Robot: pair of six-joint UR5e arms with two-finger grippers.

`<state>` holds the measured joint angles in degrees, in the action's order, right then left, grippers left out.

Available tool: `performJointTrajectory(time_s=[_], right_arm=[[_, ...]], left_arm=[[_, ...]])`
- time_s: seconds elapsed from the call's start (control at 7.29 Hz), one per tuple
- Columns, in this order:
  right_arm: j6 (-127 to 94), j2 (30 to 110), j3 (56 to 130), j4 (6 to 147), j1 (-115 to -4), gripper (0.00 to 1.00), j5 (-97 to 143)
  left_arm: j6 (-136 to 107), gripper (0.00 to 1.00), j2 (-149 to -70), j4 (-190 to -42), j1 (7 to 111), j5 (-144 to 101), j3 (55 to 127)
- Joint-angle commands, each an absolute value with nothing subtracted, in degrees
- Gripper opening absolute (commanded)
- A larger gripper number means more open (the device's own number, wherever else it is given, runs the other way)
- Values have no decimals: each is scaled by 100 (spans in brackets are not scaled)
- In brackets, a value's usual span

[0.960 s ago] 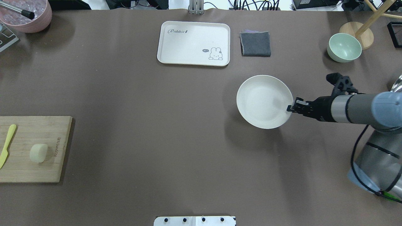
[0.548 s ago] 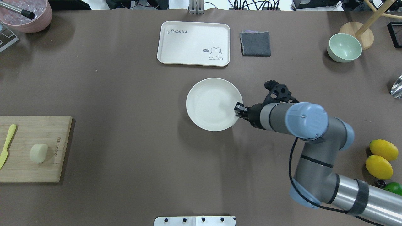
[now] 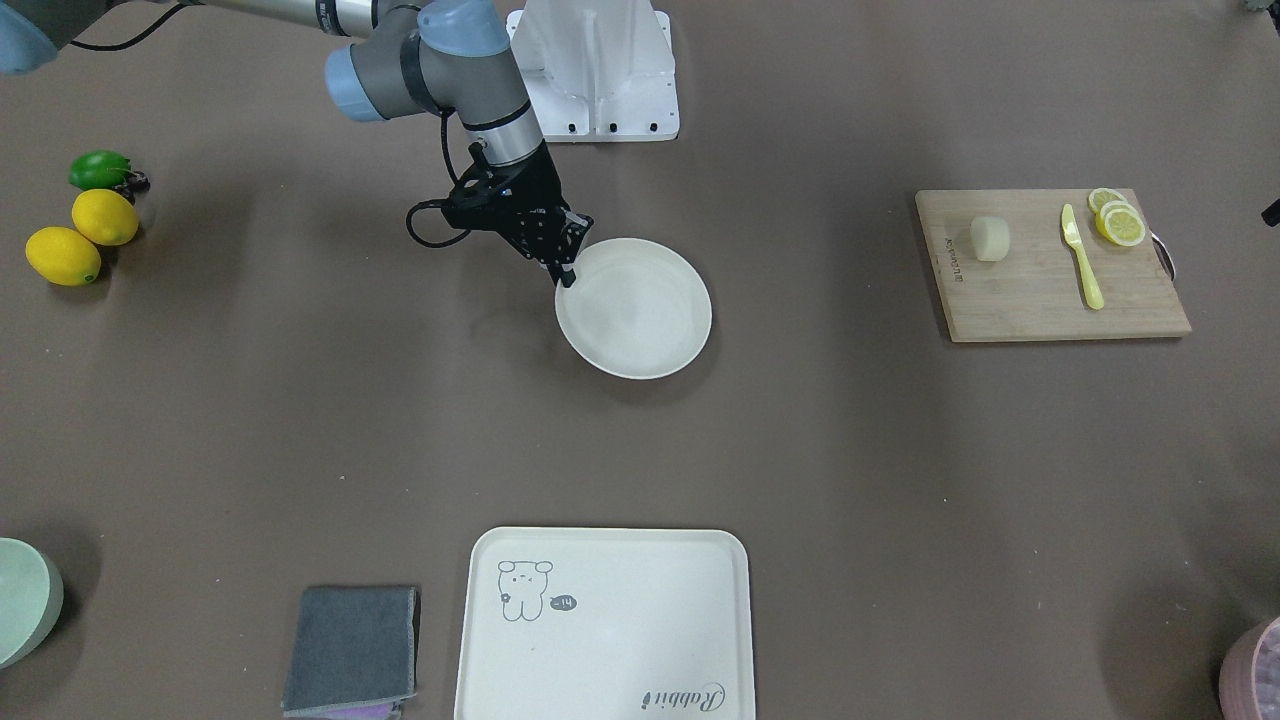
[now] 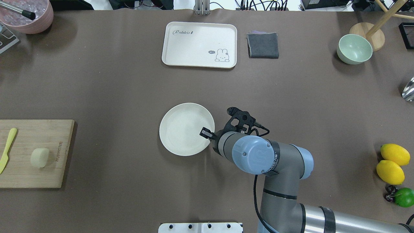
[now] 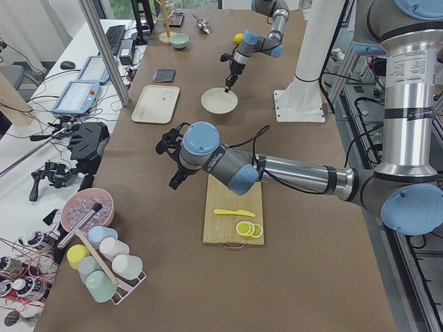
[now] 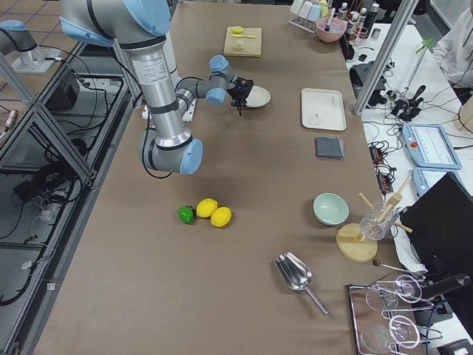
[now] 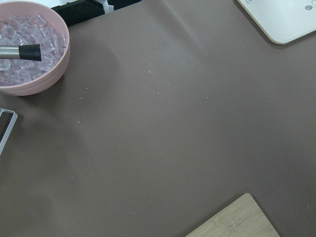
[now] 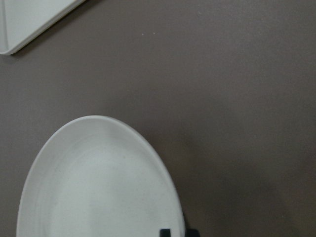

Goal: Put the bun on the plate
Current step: 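Slide the white plate with the right gripper toward the table center, then release the plate and withdraw the right gripper away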

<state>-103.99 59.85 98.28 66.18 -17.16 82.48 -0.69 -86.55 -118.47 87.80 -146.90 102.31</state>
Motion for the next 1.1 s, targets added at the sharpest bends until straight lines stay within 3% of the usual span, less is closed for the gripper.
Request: performJointTrajectory(time_s=[0.0, 0.27, 0.96], right_arm=[[-10293, 5968, 9913, 6923, -1853, 100, 8034], [-9689, 6064, 10649, 7863, -2553, 100, 8958], [-6530, 7423, 11592, 8525, -5460, 100, 11921]], left_arm=[[-79, 98, -8631, -11839, 8780, -14687, 10230], [-1030, 98, -8526, -12004, 8641, -14678, 10335], [-4112, 98, -7366, -13350, 6111, -12921, 10942]])
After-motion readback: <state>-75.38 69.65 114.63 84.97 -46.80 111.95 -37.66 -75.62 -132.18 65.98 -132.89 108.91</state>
